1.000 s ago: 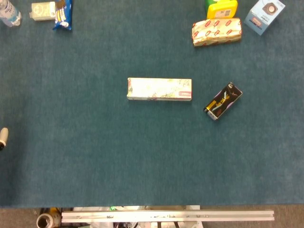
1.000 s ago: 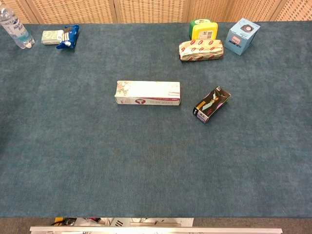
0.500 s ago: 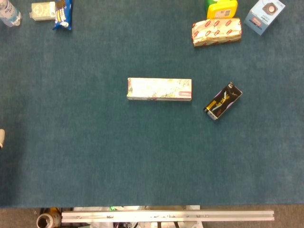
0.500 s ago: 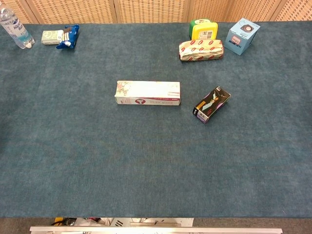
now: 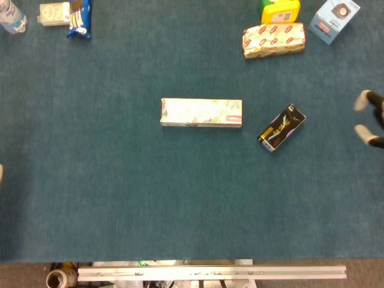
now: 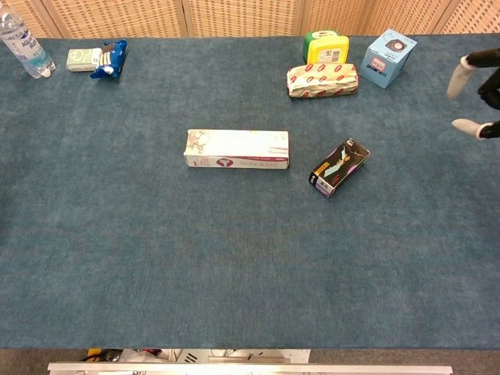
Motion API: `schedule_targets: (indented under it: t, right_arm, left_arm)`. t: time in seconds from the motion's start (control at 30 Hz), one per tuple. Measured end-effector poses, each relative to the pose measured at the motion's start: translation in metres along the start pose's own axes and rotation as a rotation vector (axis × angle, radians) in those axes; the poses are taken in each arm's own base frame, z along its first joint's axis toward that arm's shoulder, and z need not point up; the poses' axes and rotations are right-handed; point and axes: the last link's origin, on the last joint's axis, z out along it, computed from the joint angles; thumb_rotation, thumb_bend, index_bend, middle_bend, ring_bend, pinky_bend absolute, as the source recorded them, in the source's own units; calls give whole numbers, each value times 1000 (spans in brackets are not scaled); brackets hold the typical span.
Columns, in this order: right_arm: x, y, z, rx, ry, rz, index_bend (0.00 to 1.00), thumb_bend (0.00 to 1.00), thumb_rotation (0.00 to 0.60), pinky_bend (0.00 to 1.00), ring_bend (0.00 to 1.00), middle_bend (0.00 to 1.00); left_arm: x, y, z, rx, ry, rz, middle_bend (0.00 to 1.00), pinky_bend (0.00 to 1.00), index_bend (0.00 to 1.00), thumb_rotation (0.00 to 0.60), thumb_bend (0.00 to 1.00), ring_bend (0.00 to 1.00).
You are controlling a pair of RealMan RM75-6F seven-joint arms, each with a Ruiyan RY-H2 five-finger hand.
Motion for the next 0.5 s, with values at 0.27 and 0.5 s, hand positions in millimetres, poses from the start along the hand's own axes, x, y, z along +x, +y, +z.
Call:
schedule_targets:
  t: [0.27,0.5]
  right_arm:
    - [-25,-31,30,98,-98,-41,515,205,600,1000,1000,976]
    - [-50,-55,49,165,-185,-80,528,206,600,1000,1000,976]
  left_arm:
    - [0,-6,-3,19,-1,-4,174,74,66,600,360,174]
    - [-1,-10,-7,29,-8,-1,174,74,66,600,359,174]
